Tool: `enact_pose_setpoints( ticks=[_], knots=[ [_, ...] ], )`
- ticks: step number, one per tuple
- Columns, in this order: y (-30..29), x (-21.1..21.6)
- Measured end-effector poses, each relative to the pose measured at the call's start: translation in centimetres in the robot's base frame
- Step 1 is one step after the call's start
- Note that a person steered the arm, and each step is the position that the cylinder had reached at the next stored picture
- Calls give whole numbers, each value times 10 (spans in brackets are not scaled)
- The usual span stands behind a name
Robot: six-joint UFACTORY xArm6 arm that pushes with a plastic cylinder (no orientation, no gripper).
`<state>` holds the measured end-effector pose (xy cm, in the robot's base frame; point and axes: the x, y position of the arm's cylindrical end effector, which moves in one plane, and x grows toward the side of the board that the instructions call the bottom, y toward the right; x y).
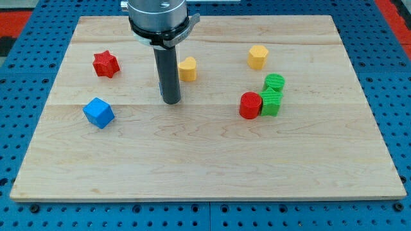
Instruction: Push the red star towards the top center
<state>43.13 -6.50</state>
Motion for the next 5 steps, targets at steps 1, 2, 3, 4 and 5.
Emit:
enact_pose_setpoints(
  ticks=[1,2,3,4,5],
  knots=[
    [-30,5],
    [-56,-10],
    [-59,-12],
    [-106,-14],
    [-126,-21]
  ],
)
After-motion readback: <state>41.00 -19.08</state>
